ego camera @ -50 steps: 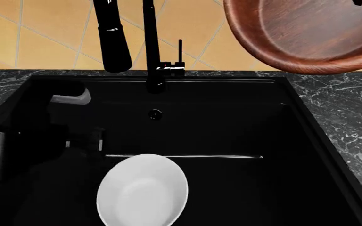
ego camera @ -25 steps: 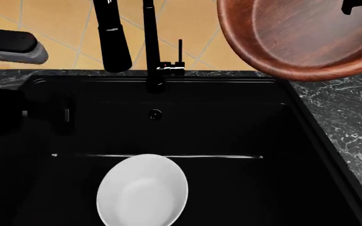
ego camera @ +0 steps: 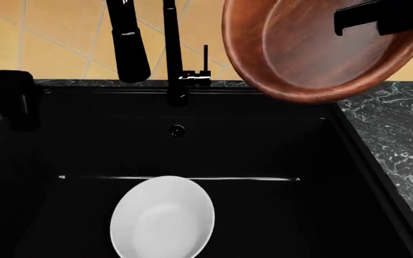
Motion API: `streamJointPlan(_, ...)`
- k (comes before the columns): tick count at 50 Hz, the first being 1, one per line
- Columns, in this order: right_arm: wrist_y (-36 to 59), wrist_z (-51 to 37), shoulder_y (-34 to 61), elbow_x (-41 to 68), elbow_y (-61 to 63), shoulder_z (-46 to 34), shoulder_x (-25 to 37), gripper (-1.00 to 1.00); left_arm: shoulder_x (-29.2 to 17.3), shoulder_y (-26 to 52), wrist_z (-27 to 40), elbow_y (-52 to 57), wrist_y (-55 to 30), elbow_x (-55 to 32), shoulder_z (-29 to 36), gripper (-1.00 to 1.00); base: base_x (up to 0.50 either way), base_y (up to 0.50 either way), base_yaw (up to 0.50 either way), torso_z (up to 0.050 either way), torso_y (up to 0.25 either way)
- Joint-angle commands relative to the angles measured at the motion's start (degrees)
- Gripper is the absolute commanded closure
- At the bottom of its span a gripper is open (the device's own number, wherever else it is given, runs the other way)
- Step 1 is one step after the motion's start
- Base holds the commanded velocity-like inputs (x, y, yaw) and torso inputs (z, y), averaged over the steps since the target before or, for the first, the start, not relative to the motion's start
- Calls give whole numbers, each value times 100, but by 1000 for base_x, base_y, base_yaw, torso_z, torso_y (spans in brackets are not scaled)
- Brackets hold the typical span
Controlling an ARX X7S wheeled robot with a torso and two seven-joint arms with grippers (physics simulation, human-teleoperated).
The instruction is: Stack the bowls in the sink.
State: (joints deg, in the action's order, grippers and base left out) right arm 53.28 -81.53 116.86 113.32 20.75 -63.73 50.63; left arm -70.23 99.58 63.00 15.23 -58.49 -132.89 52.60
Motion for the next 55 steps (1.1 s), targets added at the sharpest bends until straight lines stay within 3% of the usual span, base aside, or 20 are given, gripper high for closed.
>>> streamJointPlan(1,170,87,-91,-277,-305,-244,-426,100,-146,184,45,-22,-90,-69,-117,-100,0,0,0,0,0)
streamJointPlan(23,175,349,-171,-97,-512,-346,-836,100,-248,701,208,-188,-293,-95,-388,-100,0,0,0,0,0)
streamJointPlan(55,119,883,-800,-58,-606,-619,-1154,100,-282,750,230,-175,-265,-101,-508,-100,0,0,0,0,0)
